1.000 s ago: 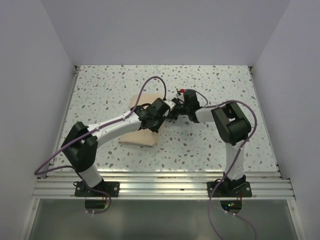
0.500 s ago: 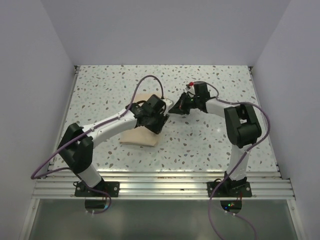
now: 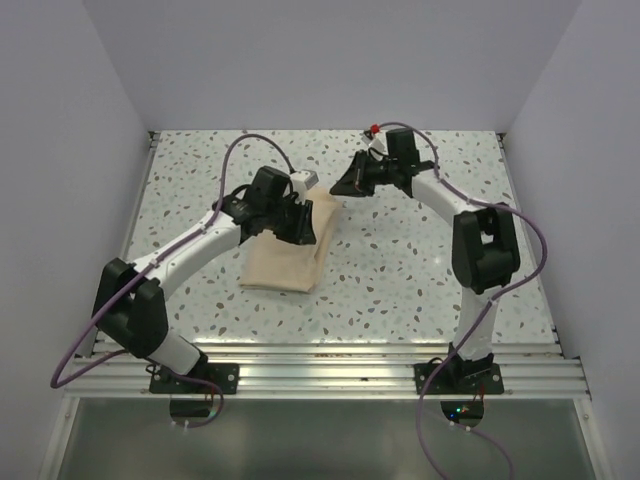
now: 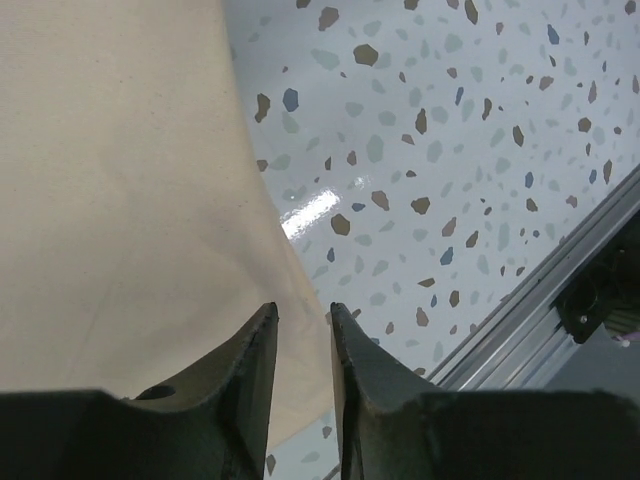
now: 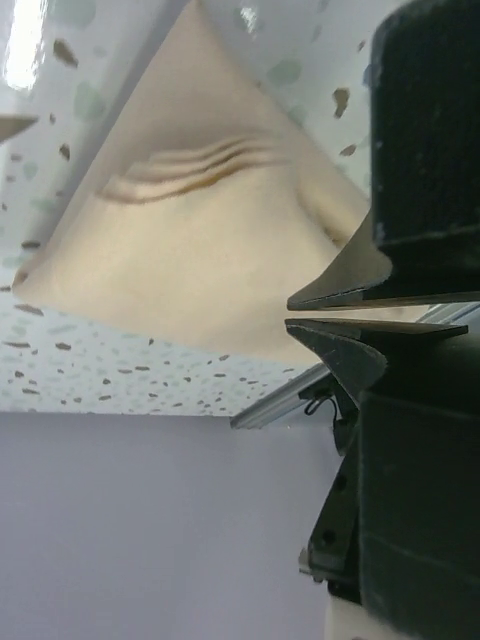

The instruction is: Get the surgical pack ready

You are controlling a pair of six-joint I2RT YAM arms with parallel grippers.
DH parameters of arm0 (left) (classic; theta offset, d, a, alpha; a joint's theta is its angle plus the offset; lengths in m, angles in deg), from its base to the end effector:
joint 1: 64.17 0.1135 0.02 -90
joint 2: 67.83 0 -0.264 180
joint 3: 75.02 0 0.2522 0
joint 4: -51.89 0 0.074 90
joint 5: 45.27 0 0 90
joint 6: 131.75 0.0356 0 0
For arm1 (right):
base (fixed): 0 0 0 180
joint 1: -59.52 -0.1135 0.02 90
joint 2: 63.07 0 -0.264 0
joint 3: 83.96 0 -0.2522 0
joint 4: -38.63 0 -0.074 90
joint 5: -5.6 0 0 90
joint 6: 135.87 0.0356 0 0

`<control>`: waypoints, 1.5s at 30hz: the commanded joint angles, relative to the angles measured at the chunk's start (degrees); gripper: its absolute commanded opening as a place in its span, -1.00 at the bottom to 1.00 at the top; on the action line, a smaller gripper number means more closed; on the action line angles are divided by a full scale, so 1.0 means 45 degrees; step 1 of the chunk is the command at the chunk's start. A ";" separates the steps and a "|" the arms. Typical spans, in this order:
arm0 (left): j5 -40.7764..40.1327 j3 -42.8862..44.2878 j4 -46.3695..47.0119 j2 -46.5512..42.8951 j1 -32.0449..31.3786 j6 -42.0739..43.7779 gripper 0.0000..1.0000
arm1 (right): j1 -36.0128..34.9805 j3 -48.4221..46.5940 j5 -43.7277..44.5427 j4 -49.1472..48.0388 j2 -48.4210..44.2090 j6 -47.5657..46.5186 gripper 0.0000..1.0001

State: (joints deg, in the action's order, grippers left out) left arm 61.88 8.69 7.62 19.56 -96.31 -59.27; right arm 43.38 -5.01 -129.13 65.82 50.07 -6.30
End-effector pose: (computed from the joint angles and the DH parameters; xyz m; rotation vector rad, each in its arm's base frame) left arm 0.2755 -0.1855 0.2808 0.4610 2.4569 -0.7443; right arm 0.4226 0.1484 0.2406 0.0284 2.3933 1.3748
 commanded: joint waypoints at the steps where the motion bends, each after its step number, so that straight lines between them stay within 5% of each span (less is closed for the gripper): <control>1: 0.1268 -0.0466 0.1600 0.0304 0.0052 -0.0677 -0.41 | -0.0358 -0.0623 -0.1112 -0.1438 0.0988 0.1243 -0.78; 5: 0.1696 -0.0974 0.2264 0.1065 0.0033 -0.0833 -0.53 | -0.0359 -0.0040 -0.1699 -0.2711 0.2179 0.2280 -0.82; 16: 0.2537 -0.3631 0.3928 0.1499 0.0013 -0.1225 -0.65 | 0.0150 0.1995 -0.1310 -0.3024 0.2847 0.1070 -0.87; 26: 0.2010 -0.3045 0.2324 -0.0593 0.0033 -0.1106 -0.36 | -0.0473 -0.0074 -0.0900 0.0215 0.0894 -0.0258 -0.86; 45: 0.2206 -0.6305 0.4083 0.0696 -0.0670 -0.1303 -0.44 | -0.0339 0.3205 -0.0686 -0.2262 0.2474 0.0230 -0.90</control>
State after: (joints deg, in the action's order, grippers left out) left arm 72.04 -14.91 30.46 19.85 -98.06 -66.63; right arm 40.74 6.25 -138.02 53.50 59.08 -2.28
